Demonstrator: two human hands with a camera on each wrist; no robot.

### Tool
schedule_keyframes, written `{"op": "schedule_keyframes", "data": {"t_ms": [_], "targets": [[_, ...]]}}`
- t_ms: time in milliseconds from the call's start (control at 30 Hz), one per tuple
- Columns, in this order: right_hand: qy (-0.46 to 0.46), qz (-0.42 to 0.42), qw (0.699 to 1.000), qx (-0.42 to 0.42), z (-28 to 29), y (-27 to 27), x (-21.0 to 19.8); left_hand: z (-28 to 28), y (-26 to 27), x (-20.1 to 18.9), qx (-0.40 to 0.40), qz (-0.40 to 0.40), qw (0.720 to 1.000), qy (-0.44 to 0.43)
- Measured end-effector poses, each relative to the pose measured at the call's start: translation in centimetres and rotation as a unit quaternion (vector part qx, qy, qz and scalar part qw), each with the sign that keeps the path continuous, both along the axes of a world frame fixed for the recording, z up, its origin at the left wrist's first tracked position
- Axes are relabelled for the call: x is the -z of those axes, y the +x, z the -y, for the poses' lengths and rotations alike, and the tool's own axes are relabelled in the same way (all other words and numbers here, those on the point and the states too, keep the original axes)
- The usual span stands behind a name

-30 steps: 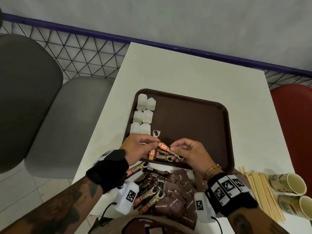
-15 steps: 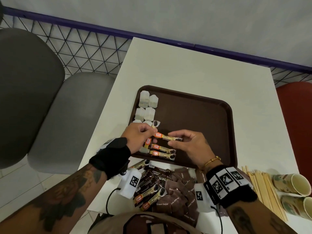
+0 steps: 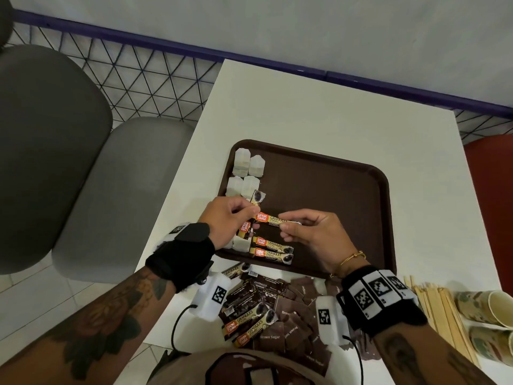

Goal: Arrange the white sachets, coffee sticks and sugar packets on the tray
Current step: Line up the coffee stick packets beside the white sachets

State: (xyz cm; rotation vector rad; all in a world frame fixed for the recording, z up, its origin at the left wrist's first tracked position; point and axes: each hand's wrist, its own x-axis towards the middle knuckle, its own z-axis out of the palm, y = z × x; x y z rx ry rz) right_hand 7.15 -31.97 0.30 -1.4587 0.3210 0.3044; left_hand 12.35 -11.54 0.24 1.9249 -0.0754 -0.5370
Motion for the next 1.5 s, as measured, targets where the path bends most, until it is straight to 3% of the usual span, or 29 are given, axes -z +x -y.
{"op": "schedule_keyframes", "data": {"t_ms": [67, 133, 233, 300, 400, 533, 633, 867, 1000, 1200, 1300, 1400, 1500], "targets": [[-0.007, -0.005, 1.0, 0.001, 0.1, 0.0, 0.1, 0.1, -0.2, 0.2, -0.007, 0.0, 1.0, 0.001], [-0.087, 0.015, 0.996, -0.031, 0.5, -0.1, 0.3, 0.1, -0.5, 0.4, -0.01, 0.012, 1.0, 0.02], [-0.262, 0.087, 0.957, -0.093, 0.6, -0.2, 0.7, 0.3, -0.7, 0.7, -0.018, 0.006, 1.0, 0.023], [-0.316, 0.142, 0.933, -0.098, 0.3, -0.3, 0.7, 0.4, -0.7, 0.8, -0.029, -0.014, 0.999, 0.008], [-0.342, 0.149, 0.925, -0.073, 0.2, 0.0, 1.0, 0.4, -0.7, 0.7, -0.064, -0.054, 0.996, -0.04], [-0.38, 0.066, 0.921, -0.051, 1.3, 1.2, 2.9, -0.7, -0.6, 0.9, -0.087, -0.054, 0.993, -0.066], [-0.417, 0.033, 0.904, -0.087, 1.4, 2.0, 4.2, -1.3, -0.6, 0.9, -0.117, -0.064, 0.987, -0.092], [-0.48, 0.079, 0.859, -0.16, 0.2, 1.9, 5.8, -1.6, -1.0, 1.2, -0.141, -0.094, 0.98, -0.107], [-0.481, 0.078, 0.858, -0.162, 0.0, 1.3, 6.1, -1.4, -1.0, 1.2, -0.171, -0.133, 0.965, -0.144], [-0.456, 0.104, 0.874, -0.133, 0.3, 1.4, 5.2, -1.2, -0.9, 0.8, -0.152, -0.157, 0.963, -0.157], [-0.359, 0.115, 0.925, -0.044, 0.1, 1.9, 3.0, -1.2, -0.9, 0.8, -0.126, -0.156, 0.967, -0.16], [-0.165, 0.035, 0.985, -0.02, -0.6, 2.5, 0.8, -0.8, -0.8, 0.9, -0.085, -0.131, 0.979, -0.133], [-0.081, 0.012, 0.997, -0.012, -0.9, 2.6, 0.6, -0.3, -0.7, 0.9, -0.042, -0.094, 0.991, -0.091]]}}
